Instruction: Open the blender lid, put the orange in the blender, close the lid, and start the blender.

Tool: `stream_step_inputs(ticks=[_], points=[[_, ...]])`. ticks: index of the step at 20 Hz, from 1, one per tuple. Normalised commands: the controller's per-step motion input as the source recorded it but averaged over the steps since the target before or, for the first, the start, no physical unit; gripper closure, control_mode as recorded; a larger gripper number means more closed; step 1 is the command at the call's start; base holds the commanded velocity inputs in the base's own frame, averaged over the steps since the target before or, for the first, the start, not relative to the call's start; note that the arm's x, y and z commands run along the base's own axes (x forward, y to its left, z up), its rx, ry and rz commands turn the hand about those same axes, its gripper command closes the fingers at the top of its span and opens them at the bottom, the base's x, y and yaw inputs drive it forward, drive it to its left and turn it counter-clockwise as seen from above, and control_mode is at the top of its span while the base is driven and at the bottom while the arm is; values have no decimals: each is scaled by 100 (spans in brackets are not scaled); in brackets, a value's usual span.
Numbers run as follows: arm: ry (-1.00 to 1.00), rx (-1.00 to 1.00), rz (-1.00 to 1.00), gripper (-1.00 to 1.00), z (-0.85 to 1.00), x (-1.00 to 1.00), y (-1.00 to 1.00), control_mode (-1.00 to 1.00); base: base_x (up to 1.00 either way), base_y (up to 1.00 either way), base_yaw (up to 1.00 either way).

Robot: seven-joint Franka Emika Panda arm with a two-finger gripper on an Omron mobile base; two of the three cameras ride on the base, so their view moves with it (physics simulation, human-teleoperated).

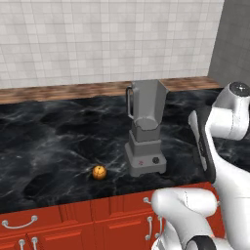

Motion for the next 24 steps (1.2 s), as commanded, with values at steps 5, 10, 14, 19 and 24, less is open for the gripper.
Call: stream_step_inputs(ticks=[5,10,14,19,24], points=[[-8,-8,-1,-100,82,-56,34,-100,0,0,0],[-1,-4,-2,-100,44,-57,43,-100,0,0,0],[1,-2,0,-100,1,-48,53,-100,0,0,0],[3,-2,0,-100,-9,-51,47,-100,0,0,0],[6,-4,0,-100,-14,-41,65,-100,0,0,0]])
